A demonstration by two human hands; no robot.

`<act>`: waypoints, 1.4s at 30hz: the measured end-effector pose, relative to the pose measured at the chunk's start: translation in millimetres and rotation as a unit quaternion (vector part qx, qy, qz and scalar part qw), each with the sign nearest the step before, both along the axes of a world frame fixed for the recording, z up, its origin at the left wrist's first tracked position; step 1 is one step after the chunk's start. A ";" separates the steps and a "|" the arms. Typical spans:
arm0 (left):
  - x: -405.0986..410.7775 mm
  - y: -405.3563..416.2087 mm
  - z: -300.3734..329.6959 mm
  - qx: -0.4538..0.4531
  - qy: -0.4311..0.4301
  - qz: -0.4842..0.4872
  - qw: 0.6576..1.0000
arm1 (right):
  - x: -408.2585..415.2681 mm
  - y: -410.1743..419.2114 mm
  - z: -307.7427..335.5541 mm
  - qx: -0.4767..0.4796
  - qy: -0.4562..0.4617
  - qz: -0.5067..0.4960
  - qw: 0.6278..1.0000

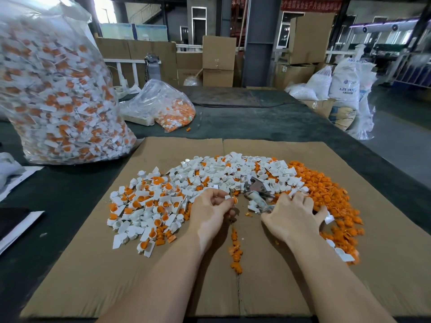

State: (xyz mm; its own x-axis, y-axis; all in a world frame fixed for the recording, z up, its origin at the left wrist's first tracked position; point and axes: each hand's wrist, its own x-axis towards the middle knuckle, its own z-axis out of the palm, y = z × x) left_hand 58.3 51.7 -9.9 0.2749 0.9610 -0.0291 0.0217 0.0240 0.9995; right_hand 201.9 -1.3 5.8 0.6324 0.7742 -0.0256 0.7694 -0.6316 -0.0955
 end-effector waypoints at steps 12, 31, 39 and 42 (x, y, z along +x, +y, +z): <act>1.9 4.8 8.6 -0.103 -0.097 0.021 0.990 | -5.0 -4.7 17.3 0.115 -0.027 0.097 0.988; 2.4 24.6 16.3 -0.123 -0.111 0.082 0.983 | -15.3 -14.5 47.9 0.029 0.471 0.160 0.867; 3.7 23.0 17.6 -0.137 -0.129 0.088 0.978 | -18.8 -15.5 45.8 0.041 0.450 0.171 0.875; 4.1 21.4 16.6 -0.140 -0.124 0.087 0.979 | -21.5 -16.0 42.5 0.061 0.414 0.174 0.891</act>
State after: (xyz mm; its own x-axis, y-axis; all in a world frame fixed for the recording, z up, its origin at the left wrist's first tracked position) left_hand 62.4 73.1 6.7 0.1407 0.9579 -0.2501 -0.2499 0.2788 0.9273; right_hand 180.4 -17.3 48.4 0.1565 0.9488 -0.2744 0.5508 -0.3144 -0.7732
